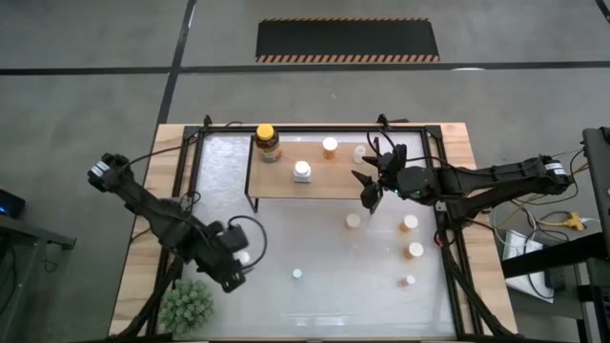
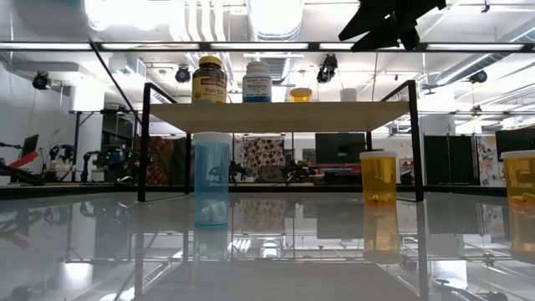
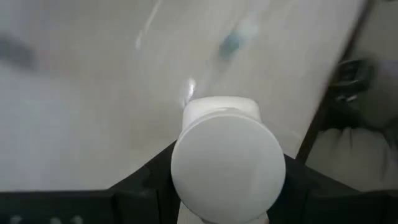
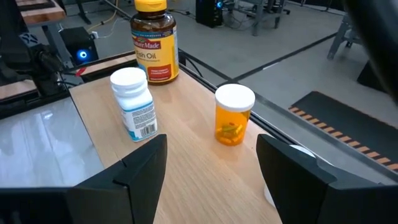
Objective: Pick and place medicine bottles onto shelf by color
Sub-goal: Put the white blue pill bottle on the shelf
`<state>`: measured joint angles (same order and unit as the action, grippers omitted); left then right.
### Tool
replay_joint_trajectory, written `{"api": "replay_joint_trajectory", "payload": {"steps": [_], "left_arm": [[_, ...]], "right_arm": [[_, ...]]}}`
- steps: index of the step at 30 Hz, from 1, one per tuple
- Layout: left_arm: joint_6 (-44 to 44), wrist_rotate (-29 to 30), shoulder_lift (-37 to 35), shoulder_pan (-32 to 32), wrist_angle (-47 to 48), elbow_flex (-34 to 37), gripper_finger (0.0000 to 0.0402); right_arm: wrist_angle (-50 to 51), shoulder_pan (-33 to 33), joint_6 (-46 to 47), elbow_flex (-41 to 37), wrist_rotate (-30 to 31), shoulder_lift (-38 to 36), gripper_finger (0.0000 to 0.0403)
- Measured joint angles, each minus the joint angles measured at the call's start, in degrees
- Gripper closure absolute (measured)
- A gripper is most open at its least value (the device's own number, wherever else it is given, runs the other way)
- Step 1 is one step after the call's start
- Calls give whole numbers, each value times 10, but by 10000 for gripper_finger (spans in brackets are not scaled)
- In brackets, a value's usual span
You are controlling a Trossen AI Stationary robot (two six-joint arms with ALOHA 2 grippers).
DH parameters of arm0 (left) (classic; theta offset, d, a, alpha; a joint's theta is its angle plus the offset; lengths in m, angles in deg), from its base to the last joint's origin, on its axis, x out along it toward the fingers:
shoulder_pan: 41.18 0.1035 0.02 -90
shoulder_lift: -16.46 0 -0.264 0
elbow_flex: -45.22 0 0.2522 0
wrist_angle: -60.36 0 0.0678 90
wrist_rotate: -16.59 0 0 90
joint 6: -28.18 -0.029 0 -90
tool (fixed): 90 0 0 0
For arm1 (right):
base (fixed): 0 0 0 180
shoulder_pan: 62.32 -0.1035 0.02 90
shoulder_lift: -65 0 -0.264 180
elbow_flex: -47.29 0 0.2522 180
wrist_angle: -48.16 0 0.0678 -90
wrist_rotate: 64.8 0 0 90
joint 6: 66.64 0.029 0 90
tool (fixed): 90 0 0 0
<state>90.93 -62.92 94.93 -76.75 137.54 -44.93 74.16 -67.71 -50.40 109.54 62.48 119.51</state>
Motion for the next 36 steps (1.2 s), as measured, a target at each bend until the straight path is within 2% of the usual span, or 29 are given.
{"api": "replay_joint_trajectory", "payload": {"steps": [3,8,15,19,23,28,36], "left_arm": [[-140,22,20,28,0,-63,247],[-349,23,43,110,26,-141,247],[-550,22,52,279,80,-191,247],[-625,-4,54,377,81,-176,247],[-681,-40,57,435,83,-152,247],[-722,-49,56,464,80,-139,247],[-737,-65,56,473,60,-87,247]], "right_arm": [[-1,0,-3,0,0,0,163],[-1,0,-3,0,0,0,166],[-1,0,-3,0,-2,0,166],[-1,0,-2,0,-2,0,166],[1,0,-2,0,-3,0,165],[20,0,10,0,-3,0,165],[28,0,19,0,-14,0,165]]}}
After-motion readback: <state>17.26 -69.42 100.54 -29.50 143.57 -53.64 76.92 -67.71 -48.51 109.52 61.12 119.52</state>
